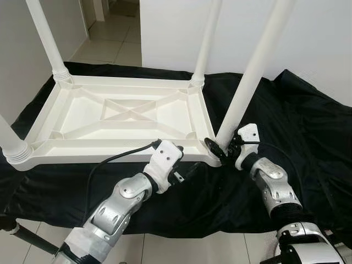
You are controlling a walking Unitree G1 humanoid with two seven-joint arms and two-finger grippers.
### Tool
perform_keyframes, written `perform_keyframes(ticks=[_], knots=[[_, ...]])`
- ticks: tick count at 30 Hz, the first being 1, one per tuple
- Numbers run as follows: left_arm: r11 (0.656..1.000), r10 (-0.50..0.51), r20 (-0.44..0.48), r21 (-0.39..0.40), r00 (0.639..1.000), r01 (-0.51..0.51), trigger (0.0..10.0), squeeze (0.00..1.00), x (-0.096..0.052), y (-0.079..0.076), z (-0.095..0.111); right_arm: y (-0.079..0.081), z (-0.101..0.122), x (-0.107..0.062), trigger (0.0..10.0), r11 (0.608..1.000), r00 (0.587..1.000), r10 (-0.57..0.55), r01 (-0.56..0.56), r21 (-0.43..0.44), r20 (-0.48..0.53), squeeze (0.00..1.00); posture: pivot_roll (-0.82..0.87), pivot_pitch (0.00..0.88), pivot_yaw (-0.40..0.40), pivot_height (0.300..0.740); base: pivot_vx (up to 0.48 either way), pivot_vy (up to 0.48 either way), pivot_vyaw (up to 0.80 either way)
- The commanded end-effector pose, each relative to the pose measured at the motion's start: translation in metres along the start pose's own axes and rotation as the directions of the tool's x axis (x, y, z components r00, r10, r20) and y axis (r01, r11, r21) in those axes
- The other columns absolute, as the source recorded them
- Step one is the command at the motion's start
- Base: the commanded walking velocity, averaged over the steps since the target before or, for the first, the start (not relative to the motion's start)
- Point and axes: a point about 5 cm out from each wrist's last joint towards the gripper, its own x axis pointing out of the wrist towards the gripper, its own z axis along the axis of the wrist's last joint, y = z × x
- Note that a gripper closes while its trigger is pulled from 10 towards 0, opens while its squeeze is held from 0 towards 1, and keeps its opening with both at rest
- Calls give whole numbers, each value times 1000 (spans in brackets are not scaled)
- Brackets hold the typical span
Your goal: Building children table
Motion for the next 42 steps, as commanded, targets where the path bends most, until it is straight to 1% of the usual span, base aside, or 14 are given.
perform_keyframes(ticks=[1, 12, 13, 20, 25, 30, 31, 32, 34, 35, 36, 37, 39, 42], knots=[[989, -147, -10, 28, 989, 147, 10000, 0, 2, -9, -1, -1, -2, 0, 0, 1000, 1000, 15, -15, -8, -16, 0, 13, 19, -67, 740, 0, 0, 0], [989, -146, -7, 35, 989, 147, 10000, 0, 3, -10, 0, -6, -5, -1, 0, 999, 999, 29, -28, 28, -17, 0, 15, 17, -69, 740, 0, 0, 0], [989, -147, -8, 35, 989, 147, 10000, 0, 3, -10, 0, -6, -5, -1, 10000, 999, 1000, 23, -23, 46, -9, 0, 12, 18, -70, 740, 0, 0, 0], [987, -156, -12, 36, 988, 156, 10000, 0, 3, -12, -2, 0, 2, 1, 10000, 995, 999, -41, 38, 87, 34, 0, 1, 20, -68, 740, 0, 0, 0], [986, -163, -17, 36, 986, 164, 10000, 0, 1, -13, -3, 9, 3, 4, 10000, 974, 979, -202, 197, 115, 31, 0, 4, 22, -66, 740, 0, 0, 0], [986, -164, -21, 36, 986, 165, 10000, 0, -1, -13, -4, 14, 3, 4, 10000, 951, 959, -283, 277, 140, 29, 0, 6, 23, -59, 740, 0, 0, 0], [985, -168, -25, 36, 986, 168, 10000, 0, -2, -13, -5, 18, 2, 2, 10000, 892, 906, -422, 414, 181, 8, 0, 7, 25, -57, 740, 0, 0, 0], [985, -168, -25, 36, 986, 168, 10000, 0, -2, -13, -5, 18, 2, 2, 10000, 892, 906, -422, 414, 181, 8, 0, 7, 25, -57, 740, 0, 0, 0], [984, -172, -30, 37, 985, 173, 10000, 0, -3, -13, -5, 25, 2, 1, 10000, 832, 847, -531, 525, 178, -17, 0, 7, 24, -57, 740, 0, 0, 0], [984, -172, -30, 37, 985, 173, 10000, 0, -3, -13, -5, 25, 2, 1, 10000, 832, 847, -531, 525, 178, -17, 0, 7, 24, -57, 740, 0, 0, 0], [984, -172, -30, 37, 985, 173, 10000, 0, -3, -13, -5, 32, 1, 1, 10000, 795, 811, -584, 580, 179, -32, 0, 7, 24, -56, 740, 0, 0, 0], [984, -172, -30, 37, 985, 173, 10000, 0, -3, -13, -5, 32, 1, 1, 10000, 795, 811, -584, 580, 179, -32, 0, 7, 24, -56, 740, 0, 0, 0], [985, -170, -29, 37, 985, 171, 10000, 0, -3, -12, -5, 42, 0, 1, 10000, 722, 738, -672, 672, 165, -65, 0, -1, 22, -51, 740, 0, 0, 0], [985, -170, -27, 36, 985, 171, 10000, 0, -2, -12, -5, 50, -1, 4, 10000, 720, 740, -668, 668, 186, -75, 0, -4, 20, -49, 740, 0, 0, 0]])
